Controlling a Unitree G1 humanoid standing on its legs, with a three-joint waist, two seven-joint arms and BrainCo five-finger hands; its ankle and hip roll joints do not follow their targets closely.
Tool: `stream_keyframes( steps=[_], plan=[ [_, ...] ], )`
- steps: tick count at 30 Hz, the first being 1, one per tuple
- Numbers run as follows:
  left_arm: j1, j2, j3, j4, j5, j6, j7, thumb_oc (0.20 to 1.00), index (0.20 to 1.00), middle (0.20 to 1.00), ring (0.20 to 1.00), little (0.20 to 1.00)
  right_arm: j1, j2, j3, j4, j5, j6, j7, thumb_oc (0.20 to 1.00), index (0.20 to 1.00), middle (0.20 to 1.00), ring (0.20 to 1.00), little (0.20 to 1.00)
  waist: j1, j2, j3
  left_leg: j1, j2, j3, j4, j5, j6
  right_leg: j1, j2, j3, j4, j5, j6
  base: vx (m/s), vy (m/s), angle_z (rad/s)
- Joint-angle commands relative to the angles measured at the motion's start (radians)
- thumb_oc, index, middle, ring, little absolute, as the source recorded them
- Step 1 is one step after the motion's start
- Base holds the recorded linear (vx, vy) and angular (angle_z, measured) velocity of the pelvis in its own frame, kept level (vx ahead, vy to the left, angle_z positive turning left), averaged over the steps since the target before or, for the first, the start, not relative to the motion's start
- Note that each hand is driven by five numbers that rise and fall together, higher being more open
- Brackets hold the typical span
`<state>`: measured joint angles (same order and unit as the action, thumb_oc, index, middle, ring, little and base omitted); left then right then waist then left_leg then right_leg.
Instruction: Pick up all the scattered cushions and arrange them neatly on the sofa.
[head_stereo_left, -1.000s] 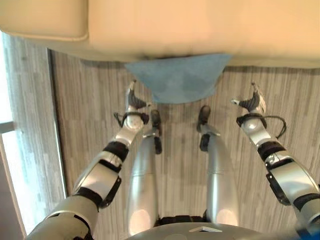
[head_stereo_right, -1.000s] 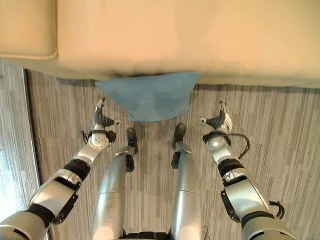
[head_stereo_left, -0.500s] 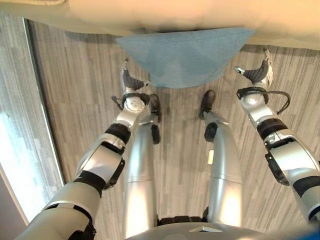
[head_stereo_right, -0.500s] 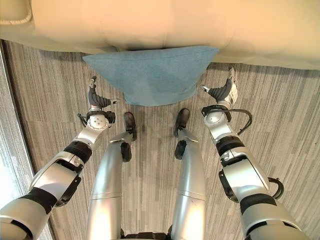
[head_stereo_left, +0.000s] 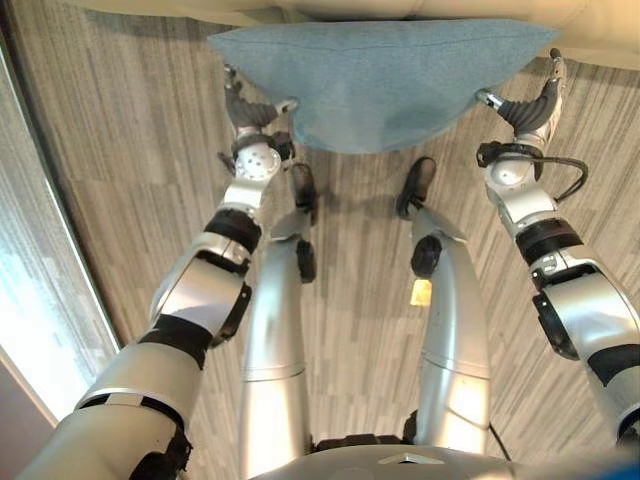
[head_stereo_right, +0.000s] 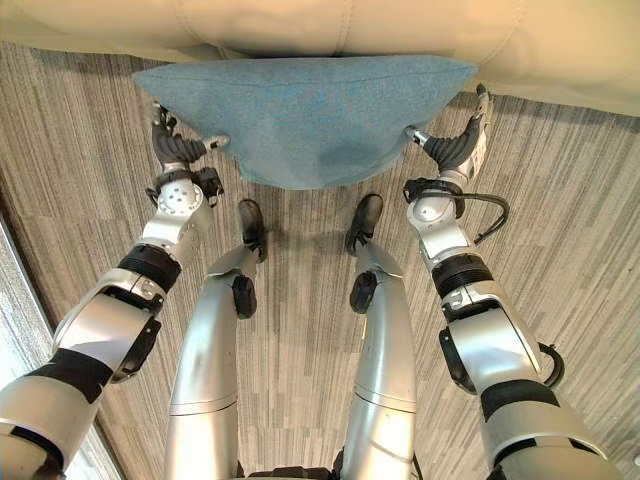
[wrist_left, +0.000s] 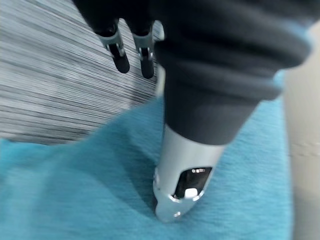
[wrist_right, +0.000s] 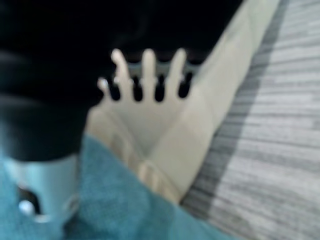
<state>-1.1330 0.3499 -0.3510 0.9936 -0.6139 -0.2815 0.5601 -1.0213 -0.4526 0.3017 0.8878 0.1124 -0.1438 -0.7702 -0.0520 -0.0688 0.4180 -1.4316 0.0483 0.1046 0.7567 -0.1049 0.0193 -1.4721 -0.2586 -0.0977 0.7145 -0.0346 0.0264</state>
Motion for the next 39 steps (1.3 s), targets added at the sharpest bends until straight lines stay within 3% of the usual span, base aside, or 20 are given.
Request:
stream_keyframes(
  steps=[1,10,24,35,36,37,38,39],
  plan=[
    [0.097,-0.016,0.043,0.015,-0.007,-0.061,-0.010,1.000,1.000,1.000,1.000,1.000,0.093,0.003,0.034,-0.031,-0.003,-0.052,-0.024,1.000,1.000,1.000,1.000,1.000,-0.018,0.028,-0.141,-0.021,-0.034,-0.094,0.028,-0.073,-0.021,0.036,0.009,0.026,0.060,-0.073,0.088,0.00,0.000,0.00],
    [0.087,-0.042,0.042,-0.060,-0.072,-0.098,-0.052,1.000,1.000,1.000,1.000,1.000,0.089,-0.001,0.045,-0.054,0.008,-0.075,0.025,1.000,1.000,1.000,1.000,1.000,-0.022,0.028,-0.155,-0.047,-0.042,-0.098,0.045,-0.086,-0.017,0.009,0.011,0.027,0.075,-0.081,0.093,0.04,0.013,-0.01],
    [0.044,-0.110,-0.046,-0.154,-0.144,-0.107,-0.146,1.000,1.000,1.000,1.000,1.000,-0.133,-0.026,0.193,0.075,0.149,-0.099,0.206,1.000,1.000,1.000,1.000,1.000,0.028,0.036,-0.163,-0.127,-0.064,-0.124,0.044,-0.058,-0.029,-0.060,0.000,0.013,0.091,-0.078,0.101,0.01,-0.006,0.01],
    [0.019,-0.162,-0.060,-0.209,-0.216,-0.140,-0.168,1.000,1.000,1.000,1.000,1.000,-0.225,0.008,0.276,0.053,0.197,-0.113,0.265,1.000,1.000,1.000,1.000,1.000,0.049,0.037,-0.156,-0.137,-0.073,-0.136,0.029,-0.040,-0.038,-0.064,0.003,0.008,0.084,-0.072,0.104,0.00,-0.005,0.02],
    [0.018,-0.168,-0.059,-0.217,-0.230,-0.147,-0.171,1.000,1.000,1.000,1.000,1.000,-0.232,0.015,0.280,0.052,0.213,-0.118,0.276,0.834,0.834,0.834,0.834,0.834,0.051,0.039,-0.156,-0.137,-0.073,-0.136,0.026,-0.038,-0.039,-0.064,0.004,0.007,0.080,-0.070,0.104,0.00,0.000,0.00],
    [0.015,-0.174,-0.059,-0.231,-0.248,-0.155,-0.178,1.000,1.000,1.000,1.000,1.000,-0.239,0.025,0.283,0.049,0.229,-0.123,0.290,0.476,0.476,0.476,0.476,0.476,0.054,0.041,-0.155,-0.137,-0.074,-0.136,0.024,-0.037,-0.039,-0.066,0.005,0.006,0.081,-0.071,0.105,0.00,-0.004,0.03],
    [0.010,-0.176,-0.056,-0.239,-0.257,-0.162,-0.183,1.000,1.000,1.000,1.000,1.000,-0.246,0.033,0.287,0.049,0.241,-0.127,0.298,0.200,0.200,0.200,0.200,0.200,0.055,0.041,-0.153,-0.137,-0.073,-0.136,0.022,-0.036,-0.040,-0.067,0.005,0.006,0.081,-0.071,0.105,0.01,-0.013,0.04],
    [0.008,-0.185,-0.054,-0.257,-0.276,-0.171,-0.188,1.000,1.000,1.000,1.000,1.000,-0.252,0.056,0.296,0.041,0.256,-0.135,0.307,0.200,0.200,0.200,0.200,0.200,0.057,0.042,-0.154,-0.137,-0.074,-0.139,0.021,-0.034,-0.040,-0.069,0.007,0.008,0.083,-0.069,0.106,0.00,0.000,0.00]
  ],
)
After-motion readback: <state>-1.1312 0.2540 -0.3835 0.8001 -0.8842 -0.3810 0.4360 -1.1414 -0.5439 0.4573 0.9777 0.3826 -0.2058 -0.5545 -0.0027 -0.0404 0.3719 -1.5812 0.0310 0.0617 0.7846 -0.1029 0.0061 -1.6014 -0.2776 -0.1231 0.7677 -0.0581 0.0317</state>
